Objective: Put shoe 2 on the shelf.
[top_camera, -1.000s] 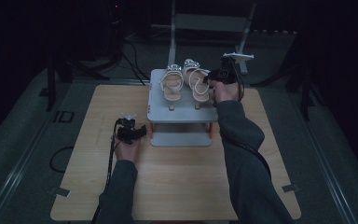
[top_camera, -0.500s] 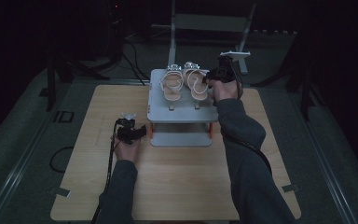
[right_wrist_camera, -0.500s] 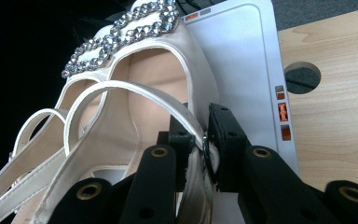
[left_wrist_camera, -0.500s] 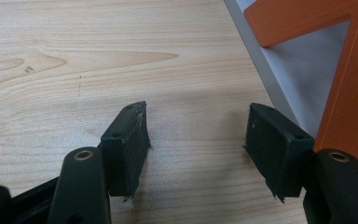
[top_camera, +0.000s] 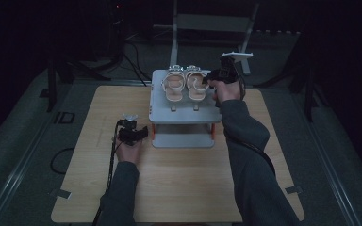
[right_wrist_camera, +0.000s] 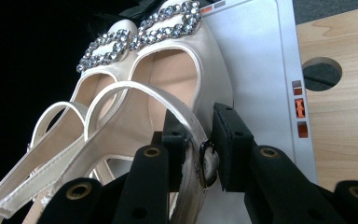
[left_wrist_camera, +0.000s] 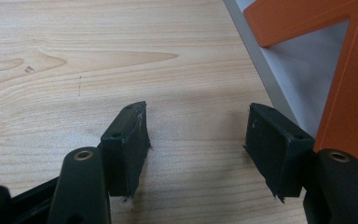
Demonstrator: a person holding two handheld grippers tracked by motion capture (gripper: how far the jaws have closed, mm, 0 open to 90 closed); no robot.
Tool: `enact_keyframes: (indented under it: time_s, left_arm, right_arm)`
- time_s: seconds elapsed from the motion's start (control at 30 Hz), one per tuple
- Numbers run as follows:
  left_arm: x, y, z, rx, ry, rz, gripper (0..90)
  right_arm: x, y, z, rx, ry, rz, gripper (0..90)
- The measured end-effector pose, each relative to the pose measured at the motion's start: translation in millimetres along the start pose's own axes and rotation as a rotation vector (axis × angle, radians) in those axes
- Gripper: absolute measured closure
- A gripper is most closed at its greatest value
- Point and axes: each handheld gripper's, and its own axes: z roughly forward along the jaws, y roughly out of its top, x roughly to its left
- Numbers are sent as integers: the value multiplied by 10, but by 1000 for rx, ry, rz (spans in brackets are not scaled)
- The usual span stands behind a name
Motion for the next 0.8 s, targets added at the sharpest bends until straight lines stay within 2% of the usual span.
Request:
enact_keyframes:
  time_s: [0.13,0.27,0.33,0.47,0.6,0.7,0.8]
  left_arm:
    - [1,0,-1,0,0,0,393]
    - [0,0,0,0,0,0,393]
    - [-1,0,0,0,1,0,394]
    - [-1,0,0,0,1,0,393]
    - [-1,0,0,0,1,0,394]
    - [0,0,0,0,0,0,394]
    - [0,0,0,0,0,0,393]
  right_arm:
    - [-22,-5,19,4,-6,-6,750]
    - [-62,-5,21,5,16,-19,735]
    - [-57,-4,19,4,22,-35,738]
    - [-9,-8,11,-1,-5,-95,783]
    - [-25,-6,9,0,-2,-126,810]
    - [-41,-11,12,-3,4,-152,811]
    - [-58,-4,14,-3,5,-154,773]
